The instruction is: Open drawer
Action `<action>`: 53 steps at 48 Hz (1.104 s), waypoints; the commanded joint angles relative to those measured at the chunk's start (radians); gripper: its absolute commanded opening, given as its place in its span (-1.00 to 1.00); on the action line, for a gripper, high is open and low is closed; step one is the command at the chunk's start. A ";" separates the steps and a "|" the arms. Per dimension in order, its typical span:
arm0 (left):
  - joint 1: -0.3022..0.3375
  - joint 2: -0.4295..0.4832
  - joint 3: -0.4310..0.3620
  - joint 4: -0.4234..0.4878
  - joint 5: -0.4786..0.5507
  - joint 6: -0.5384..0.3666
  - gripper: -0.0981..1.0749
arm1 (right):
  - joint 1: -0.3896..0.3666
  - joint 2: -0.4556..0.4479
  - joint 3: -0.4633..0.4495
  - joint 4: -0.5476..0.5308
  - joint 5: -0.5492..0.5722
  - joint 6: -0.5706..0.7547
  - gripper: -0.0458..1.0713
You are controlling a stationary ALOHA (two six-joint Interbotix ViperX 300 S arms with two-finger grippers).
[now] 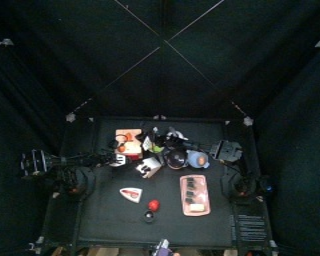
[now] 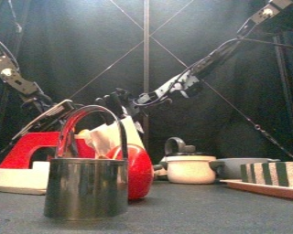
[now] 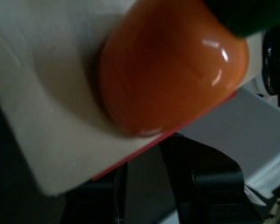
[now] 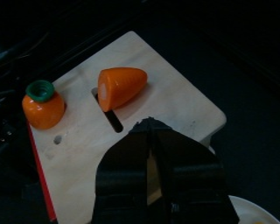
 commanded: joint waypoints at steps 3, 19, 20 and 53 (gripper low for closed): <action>-0.021 -0.052 0.020 -0.026 -0.005 0.002 0.24 | 0.003 -0.017 -0.003 -0.002 0.002 0.000 -0.47; -0.094 -0.143 0.071 -0.054 0.049 0.002 0.24 | 0.003 -0.017 -0.002 -0.002 0.002 0.000 -0.47; -0.100 -0.146 0.072 -0.054 0.058 0.002 0.24 | 0.003 -0.017 -0.002 -0.002 0.002 0.000 -0.47; -0.242 -0.161 0.072 -0.103 0.153 0.000 0.24 | 0.006 -0.017 0.005 -0.002 0.003 0.000 -0.47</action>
